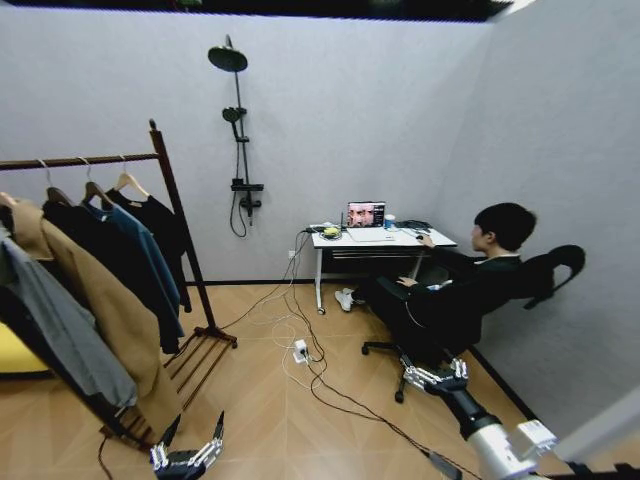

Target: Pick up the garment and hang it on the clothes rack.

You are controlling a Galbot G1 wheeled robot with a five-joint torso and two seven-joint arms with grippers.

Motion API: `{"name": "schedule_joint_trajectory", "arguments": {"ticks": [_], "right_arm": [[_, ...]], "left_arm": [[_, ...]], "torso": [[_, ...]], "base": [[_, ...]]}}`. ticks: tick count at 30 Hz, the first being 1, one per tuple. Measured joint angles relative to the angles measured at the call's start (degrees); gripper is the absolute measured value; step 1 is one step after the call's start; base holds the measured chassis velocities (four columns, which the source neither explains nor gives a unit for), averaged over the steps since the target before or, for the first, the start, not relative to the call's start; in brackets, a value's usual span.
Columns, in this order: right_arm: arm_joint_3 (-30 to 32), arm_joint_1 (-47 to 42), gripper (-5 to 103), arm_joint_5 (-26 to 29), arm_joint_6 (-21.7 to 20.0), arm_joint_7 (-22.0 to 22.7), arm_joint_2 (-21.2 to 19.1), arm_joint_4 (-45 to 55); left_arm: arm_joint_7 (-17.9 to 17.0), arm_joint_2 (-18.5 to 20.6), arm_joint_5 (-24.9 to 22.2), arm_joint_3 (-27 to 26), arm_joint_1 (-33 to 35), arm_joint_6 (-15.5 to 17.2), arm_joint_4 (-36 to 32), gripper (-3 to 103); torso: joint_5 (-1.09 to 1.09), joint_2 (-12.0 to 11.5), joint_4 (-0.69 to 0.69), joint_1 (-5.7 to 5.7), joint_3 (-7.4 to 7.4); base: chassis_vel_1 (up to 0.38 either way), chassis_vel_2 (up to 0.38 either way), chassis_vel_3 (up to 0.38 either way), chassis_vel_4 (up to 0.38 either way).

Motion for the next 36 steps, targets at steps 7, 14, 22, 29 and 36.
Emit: {"name": "schedule_joint_trajectory", "arguments": {"ticks": [7,14,22,29,36], "right_arm": [[0.0,0.0,100,0.0,0.0,0.0,0.0,0.0],[0.0,0.0,100,0.0,0.0,0.0,0.0,0.0],[0.0,0.0,100,0.0,0.0,0.0,0.0,0.0],[0.0,0.0,100,0.0,0.0,0.0,0.0,0.0],[0.0,0.0,100,0.0,0.0,0.0,0.0,0.0]], "left_arm": [[0.0,0.0,0.0,0.0,0.0,0.0,0.0,100],[0.0,0.0,0.0,0.0,0.0,0.0,0.0,100],[0.0,0.0,0.0,0.0,0.0,0.0,0.0,100],[0.0,0.0,0.0,0.0,0.0,0.0,0.0,100],[0.0,0.0,0.0,0.0,0.0,0.0,0.0,100]], "torso": [[0.00,0.0,-0.01,0.03,0.01],[0.00,0.0,-0.01,0.03,0.02],[0.00,0.0,-0.01,0.05,0.03],[0.00,0.0,-0.03,0.03,0.02],[0.04,0.0,-0.03,0.03,0.02]], "base": [[0.000,0.000,0.000,0.000],[0.000,0.000,0.000,0.000],[0.081,-0.067,-0.098,0.091],[0.203,-0.207,-0.212,0.188],[0.272,-0.276,-0.267,0.267]]}}
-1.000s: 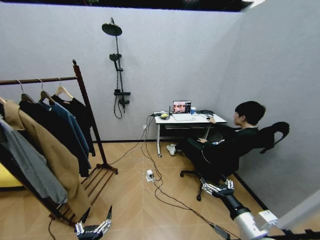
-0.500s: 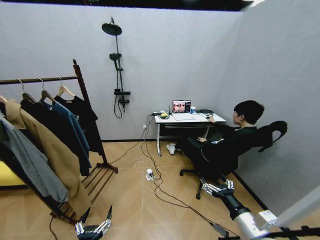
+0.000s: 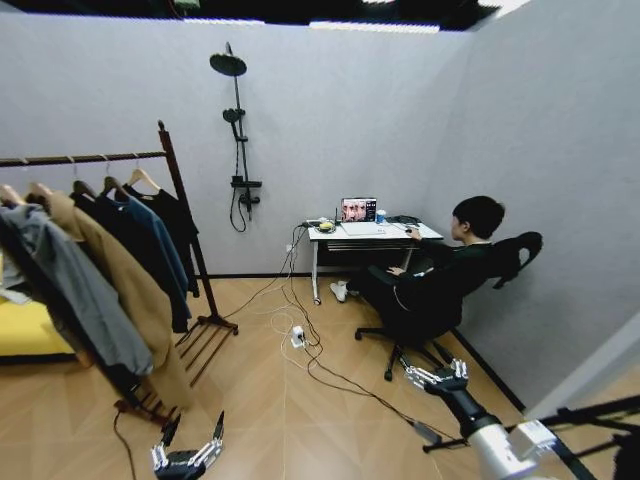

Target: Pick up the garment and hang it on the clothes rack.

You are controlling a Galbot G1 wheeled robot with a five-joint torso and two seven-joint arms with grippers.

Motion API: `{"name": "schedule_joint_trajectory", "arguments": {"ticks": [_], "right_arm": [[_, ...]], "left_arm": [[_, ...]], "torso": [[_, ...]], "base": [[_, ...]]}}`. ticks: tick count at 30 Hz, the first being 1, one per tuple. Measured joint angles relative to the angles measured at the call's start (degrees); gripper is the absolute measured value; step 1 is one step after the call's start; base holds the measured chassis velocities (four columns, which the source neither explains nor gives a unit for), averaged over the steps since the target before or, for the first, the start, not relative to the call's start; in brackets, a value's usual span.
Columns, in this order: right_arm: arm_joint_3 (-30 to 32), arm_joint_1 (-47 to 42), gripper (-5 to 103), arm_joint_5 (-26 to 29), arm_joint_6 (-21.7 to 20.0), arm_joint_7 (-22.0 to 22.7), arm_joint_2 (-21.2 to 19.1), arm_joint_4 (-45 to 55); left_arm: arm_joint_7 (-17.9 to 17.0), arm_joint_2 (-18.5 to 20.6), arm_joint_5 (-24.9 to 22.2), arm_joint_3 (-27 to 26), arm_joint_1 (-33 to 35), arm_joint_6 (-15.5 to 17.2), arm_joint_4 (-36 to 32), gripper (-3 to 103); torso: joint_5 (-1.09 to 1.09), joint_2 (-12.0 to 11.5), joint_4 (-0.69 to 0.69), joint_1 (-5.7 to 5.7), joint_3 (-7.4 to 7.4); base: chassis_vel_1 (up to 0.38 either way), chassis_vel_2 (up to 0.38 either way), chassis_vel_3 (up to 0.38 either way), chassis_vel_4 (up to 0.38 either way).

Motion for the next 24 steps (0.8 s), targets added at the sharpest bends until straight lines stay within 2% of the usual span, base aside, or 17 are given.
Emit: {"name": "schedule_joint_trajectory", "arguments": {"ticks": [3,4,6,9,12,13,14,16,17,18,19,20,21,23,24], "right_arm": [[0.0,0.0,100,0.0,0.0,0.0,0.0,0.0],[0.0,0.0,100,0.0,0.0,0.0,0.0,0.0],[0.0,0.0,100,0.0,0.0,0.0,0.0,0.0],[0.0,0.0,100,0.0,0.0,0.0,0.0,0.0],[0.0,0.0,100,0.0,0.0,0.0,0.0,0.0],[0.0,0.0,100,0.0,0.0,0.0,0.0,0.0],[0.0,0.0,100,0.0,0.0,0.0,0.0,0.0],[0.0,0.0,100,0.0,0.0,0.0,0.0,0.0],[0.0,0.0,100,0.0,0.0,0.0,0.0,0.0],[0.0,0.0,100,0.0,0.0,0.0,0.0,0.0],[0.0,0.0,100,0.0,0.0,0.0,0.0,0.0],[0.0,0.0,100,0.0,0.0,0.0,0.0,0.0],[0.0,0.0,100,0.0,0.0,0.0,0.0,0.0],[0.0,0.0,100,0.0,0.0,0.0,0.0,0.0],[0.0,0.0,100,0.0,0.0,0.0,0.0,0.0]], "left_arm": [[0.0,0.0,0.0,0.0,0.0,0.0,0.0,100],[0.0,0.0,0.0,0.0,0.0,0.0,0.0,100],[0.0,0.0,0.0,0.0,0.0,0.0,0.0,100],[0.0,0.0,0.0,0.0,0.0,0.0,0.0,100],[0.0,0.0,0.0,0.0,0.0,0.0,0.0,100],[0.0,0.0,0.0,0.0,0.0,0.0,0.0,100],[0.0,0.0,0.0,0.0,0.0,0.0,0.0,100],[0.0,0.0,0.0,0.0,0.0,0.0,0.0,100],[0.0,0.0,0.0,0.0,0.0,0.0,0.0,100],[0.0,0.0,0.0,0.0,0.0,0.0,0.0,100],[0.0,0.0,0.0,-0.1,0.0,0.0,0.0,100],[0.0,0.0,0.0,-0.1,0.0,0.0,0.0,100],[0.0,0.0,0.0,0.0,0.0,0.0,0.0,100],[0.0,0.0,0.0,0.0,0.0,0.0,0.0,100],[0.0,0.0,0.0,0.0,0.0,0.0,0.0,100]], "torso": [[-0.10,0.0,0.01,-0.01,-0.01],[-0.01,0.0,0.04,0.00,0.00],[0.02,0.0,0.02,0.00,0.01],[-0.11,0.0,0.01,-0.02,-0.01],[0.06,0.0,0.02,-0.02,0.00],[-0.15,0.0,0.02,-0.02,-0.01],[-0.15,0.0,0.02,-0.02,-0.01],[0.04,0.0,-0.01,-0.05,-0.01],[0.04,0.0,-0.01,-0.05,-0.01],[0.00,0.0,-0.01,-0.05,-0.02],[-0.10,0.0,0.07,-0.05,-0.02],[-0.10,0.0,0.07,-0.05,-0.02],[-0.06,0.1,-0.01,-0.06,-0.03],[0.00,0.0,-0.04,-0.04,-0.01],[-0.01,0.0,-0.01,0.00,0.01]], "base": [[0.306,-0.337,-0.309,0.335],[0.369,-0.340,-0.371,0.338],[0.382,-0.356,-0.371,0.377],[0.355,-0.367,-0.364,0.362],[0.398,-0.344,-0.385,0.353],[0.308,-0.357,-0.356,0.380],[0.308,-0.357,-0.356,0.380],[0.306,-0.262,-0.284,0.312],[0.306,-0.256,-0.260,0.244],[0.147,-0.256,-0.260,0.202],[0.064,-0.009,-0.161,0.116],[0.064,-0.009,-0.161,0.116],[0.064,0.004,-0.107,0.116],[0.029,-0.037,-0.091,0.054],[-0.062,-0.079,0.027,-0.008]]}}
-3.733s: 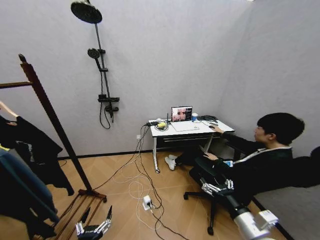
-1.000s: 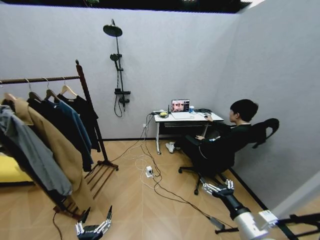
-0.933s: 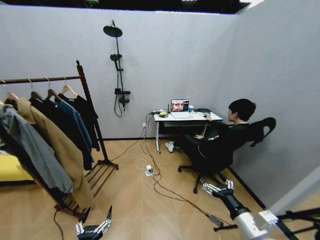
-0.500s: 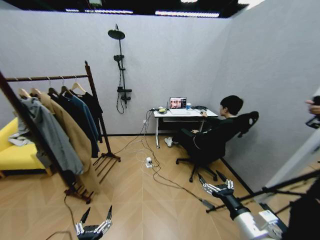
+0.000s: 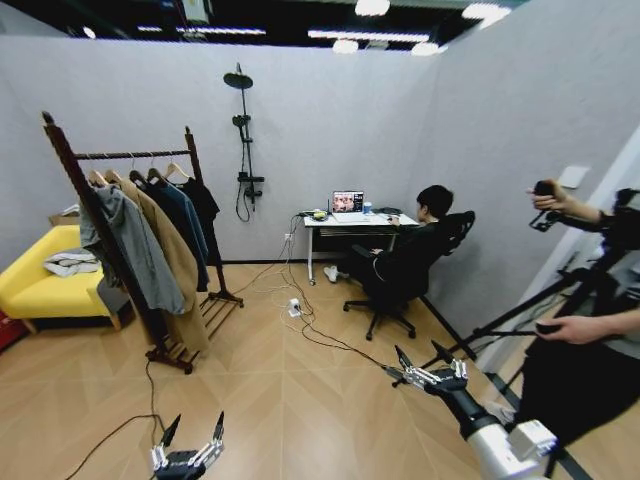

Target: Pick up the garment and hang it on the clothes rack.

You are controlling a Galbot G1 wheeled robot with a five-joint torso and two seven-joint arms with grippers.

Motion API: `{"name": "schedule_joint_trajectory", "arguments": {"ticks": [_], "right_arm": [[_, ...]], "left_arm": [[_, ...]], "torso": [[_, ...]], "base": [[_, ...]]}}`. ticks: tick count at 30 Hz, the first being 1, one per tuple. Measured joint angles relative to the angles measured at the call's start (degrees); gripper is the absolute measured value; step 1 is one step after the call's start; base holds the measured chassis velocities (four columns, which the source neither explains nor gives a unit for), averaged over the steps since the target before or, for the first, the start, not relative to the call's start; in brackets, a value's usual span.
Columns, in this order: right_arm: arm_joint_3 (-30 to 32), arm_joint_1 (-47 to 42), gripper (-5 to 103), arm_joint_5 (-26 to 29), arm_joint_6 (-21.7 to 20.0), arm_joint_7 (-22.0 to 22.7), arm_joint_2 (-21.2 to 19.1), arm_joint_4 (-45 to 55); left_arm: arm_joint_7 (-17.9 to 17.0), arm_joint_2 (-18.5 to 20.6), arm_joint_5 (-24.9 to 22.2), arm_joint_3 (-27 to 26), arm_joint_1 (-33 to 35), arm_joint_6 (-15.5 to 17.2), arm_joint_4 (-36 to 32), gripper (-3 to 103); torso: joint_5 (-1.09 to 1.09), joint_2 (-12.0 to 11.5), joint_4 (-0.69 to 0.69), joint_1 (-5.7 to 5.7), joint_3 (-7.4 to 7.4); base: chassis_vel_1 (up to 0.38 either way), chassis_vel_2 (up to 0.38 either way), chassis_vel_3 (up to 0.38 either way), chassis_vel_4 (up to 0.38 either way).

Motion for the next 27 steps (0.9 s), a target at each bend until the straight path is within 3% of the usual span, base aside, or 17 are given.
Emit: {"name": "schedule_joint_trajectory", "arguments": {"ticks": [5,9,27], "right_arm": [[0.0,0.1,100,0.0,0.0,0.0,0.0,0.0],[0.0,0.1,100,0.0,0.0,0.0,0.0,0.0],[0.0,0.0,100,0.0,0.0,0.0,0.0,0.0]], "left_arm": [[0.0,0.0,0.0,0.0,0.0,0.0,0.0,100],[0.0,0.0,0.0,0.0,0.0,0.0,0.0,100],[0.0,0.0,0.0,0.0,0.0,0.0,0.0,100]], "torso": [[-0.02,0.0,0.06,0.06,0.01],[-0.03,0.0,0.01,0.06,0.01],[-0.03,0.0,0.02,0.00,-0.01]], "base": [[-0.057,0.021,0.075,-0.030],[-0.015,0.032,0.030,-0.035],[-0.001,0.000,0.000,-0.003]]}}
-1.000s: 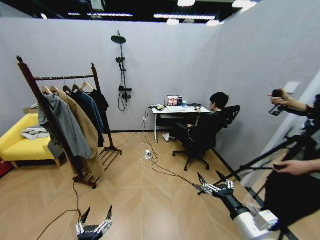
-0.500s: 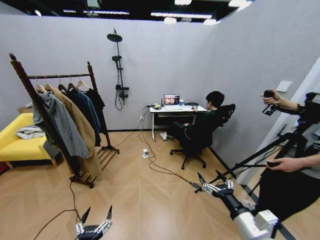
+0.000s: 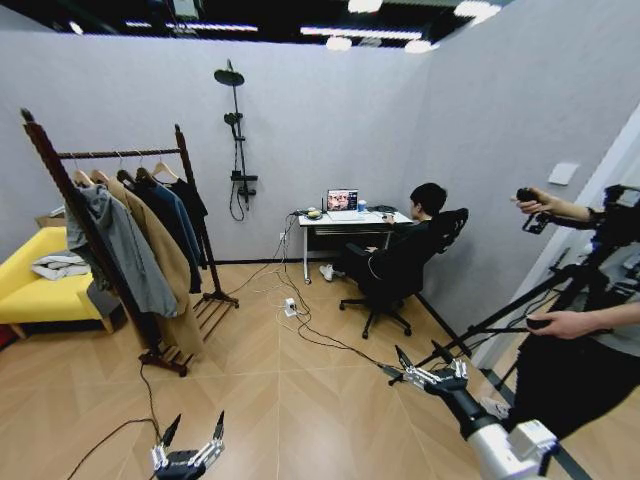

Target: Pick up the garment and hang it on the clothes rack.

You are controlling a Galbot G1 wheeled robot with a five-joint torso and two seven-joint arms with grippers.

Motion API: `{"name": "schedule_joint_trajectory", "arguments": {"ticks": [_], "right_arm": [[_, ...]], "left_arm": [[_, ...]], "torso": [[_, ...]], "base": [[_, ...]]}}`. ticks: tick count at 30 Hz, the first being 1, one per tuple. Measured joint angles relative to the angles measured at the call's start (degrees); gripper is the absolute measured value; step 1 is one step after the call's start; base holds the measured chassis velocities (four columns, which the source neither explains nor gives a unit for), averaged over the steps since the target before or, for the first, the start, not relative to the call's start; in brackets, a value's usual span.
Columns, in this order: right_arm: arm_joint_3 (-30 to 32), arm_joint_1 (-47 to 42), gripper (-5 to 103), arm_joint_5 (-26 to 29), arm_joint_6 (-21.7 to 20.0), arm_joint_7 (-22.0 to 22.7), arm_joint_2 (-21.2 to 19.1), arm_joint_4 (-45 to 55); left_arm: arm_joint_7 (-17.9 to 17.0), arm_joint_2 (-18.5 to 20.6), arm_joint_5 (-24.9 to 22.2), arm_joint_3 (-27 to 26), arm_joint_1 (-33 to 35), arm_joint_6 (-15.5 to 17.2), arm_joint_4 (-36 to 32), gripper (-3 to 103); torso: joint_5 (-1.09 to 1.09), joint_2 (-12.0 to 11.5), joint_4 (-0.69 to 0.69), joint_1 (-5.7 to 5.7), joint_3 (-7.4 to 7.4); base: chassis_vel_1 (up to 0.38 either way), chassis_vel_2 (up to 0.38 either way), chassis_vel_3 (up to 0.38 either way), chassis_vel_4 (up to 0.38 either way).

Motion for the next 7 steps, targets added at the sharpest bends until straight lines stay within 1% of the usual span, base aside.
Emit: {"name": "schedule_joint_trajectory", "arguments": {"ticks": [7], "right_arm": [[0.0,0.0,100,0.0,0.0,0.0,0.0,0.0]], "left_arm": [[0.0,0.0,0.0,0.0,0.0,0.0,0.0,100]], "torso": [[0.00,0.0,0.00,0.00,0.00]], "base": [[0.000,0.000,0.000,0.000]]}}
